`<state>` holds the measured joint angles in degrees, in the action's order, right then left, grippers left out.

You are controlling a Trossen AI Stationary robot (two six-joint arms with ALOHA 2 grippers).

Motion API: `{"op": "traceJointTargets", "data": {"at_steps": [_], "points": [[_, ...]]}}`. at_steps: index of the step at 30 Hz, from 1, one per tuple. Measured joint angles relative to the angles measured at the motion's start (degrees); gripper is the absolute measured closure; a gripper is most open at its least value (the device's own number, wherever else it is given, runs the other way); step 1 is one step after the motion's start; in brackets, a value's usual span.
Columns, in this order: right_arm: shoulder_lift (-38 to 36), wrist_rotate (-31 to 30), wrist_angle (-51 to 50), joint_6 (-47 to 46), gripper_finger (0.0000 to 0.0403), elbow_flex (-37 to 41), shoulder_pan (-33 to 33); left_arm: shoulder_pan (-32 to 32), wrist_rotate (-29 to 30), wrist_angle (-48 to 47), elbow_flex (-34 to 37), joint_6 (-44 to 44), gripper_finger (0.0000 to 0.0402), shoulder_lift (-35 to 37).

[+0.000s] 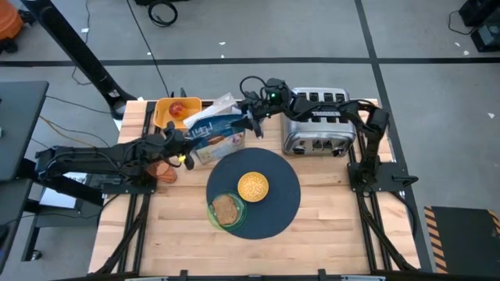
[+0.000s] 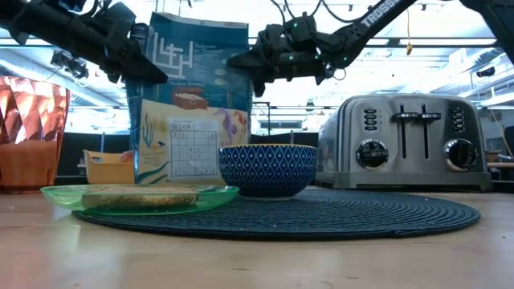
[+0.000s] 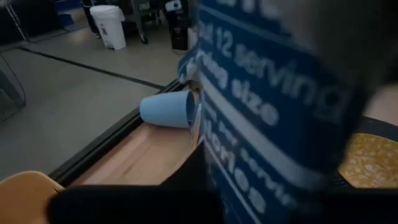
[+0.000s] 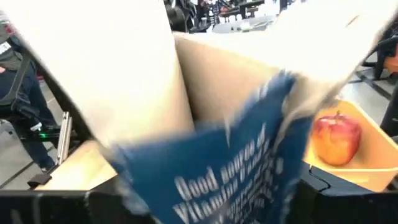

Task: Arrange a breakfast setting
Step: Pour the cereal in the yellow bowl on the dark blue table mat

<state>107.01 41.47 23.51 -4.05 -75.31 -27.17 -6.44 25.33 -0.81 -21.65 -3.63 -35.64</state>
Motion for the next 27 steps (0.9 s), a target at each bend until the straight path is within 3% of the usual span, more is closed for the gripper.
{"op": "traceJointTargets", "data": {"at_steps": [7, 18, 27], "points": [[-7.72, -2.32, -8.55, 3.32, 0.0165, 0.00, -1.43, -1.76, 0.08, 0.44, -3.21, 2.83, 0.0390, -0.06], [-26.84, -11.73, -28.06, 7.61, 0.0164, 0.00, -1.56, -3.53, 0.01, -0.81, -16.52, 4.03, 0.0395, 0.00], [-41.01, -14.51, -44.59, -1.44, 0.0164, 4.15, -0.49, -3.22, -2.64, -4.20, -27.26, -0.93, 0.0396, -0.11]]}}
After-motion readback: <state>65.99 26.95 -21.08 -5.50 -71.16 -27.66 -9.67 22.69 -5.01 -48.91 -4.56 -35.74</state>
